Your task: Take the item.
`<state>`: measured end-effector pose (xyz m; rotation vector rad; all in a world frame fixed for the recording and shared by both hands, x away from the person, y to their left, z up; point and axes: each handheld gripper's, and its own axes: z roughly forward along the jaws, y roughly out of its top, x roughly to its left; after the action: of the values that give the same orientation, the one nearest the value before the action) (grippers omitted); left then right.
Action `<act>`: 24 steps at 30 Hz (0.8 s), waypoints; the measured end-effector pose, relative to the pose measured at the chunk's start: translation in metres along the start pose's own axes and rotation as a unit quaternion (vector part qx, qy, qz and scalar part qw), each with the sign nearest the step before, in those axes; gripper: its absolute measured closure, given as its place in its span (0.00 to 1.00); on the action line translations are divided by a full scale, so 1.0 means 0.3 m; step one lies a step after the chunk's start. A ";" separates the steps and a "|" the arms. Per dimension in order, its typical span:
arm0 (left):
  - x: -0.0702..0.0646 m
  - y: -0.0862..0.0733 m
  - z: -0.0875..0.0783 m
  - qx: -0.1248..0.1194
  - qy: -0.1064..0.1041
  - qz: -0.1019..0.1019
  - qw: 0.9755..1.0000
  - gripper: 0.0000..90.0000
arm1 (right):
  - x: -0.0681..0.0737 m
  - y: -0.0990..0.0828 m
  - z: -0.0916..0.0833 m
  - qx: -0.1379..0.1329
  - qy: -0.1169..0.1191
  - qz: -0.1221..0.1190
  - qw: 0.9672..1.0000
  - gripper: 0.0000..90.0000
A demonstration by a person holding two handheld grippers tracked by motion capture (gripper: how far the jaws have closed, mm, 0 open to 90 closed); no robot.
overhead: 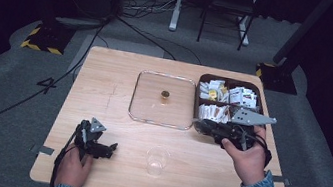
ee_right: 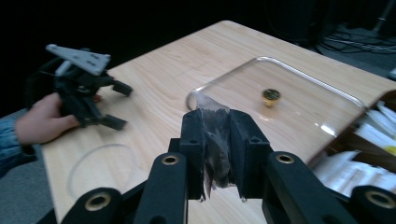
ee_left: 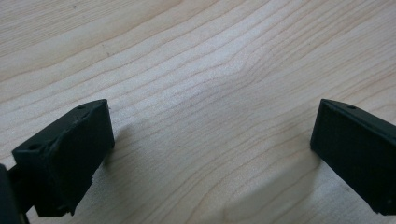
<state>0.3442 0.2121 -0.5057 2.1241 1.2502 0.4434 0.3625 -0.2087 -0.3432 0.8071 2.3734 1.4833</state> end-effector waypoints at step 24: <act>-0.003 0.001 0.001 0.000 0.005 -0.005 1.000 0.00 | 0.190 -0.026 0.123 0.000 0.116 -0.008 0.993 0.85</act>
<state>0.3442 0.2110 -0.5056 2.1178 1.2658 0.4492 0.3301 -0.1514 -0.3619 0.6454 2.5350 1.6517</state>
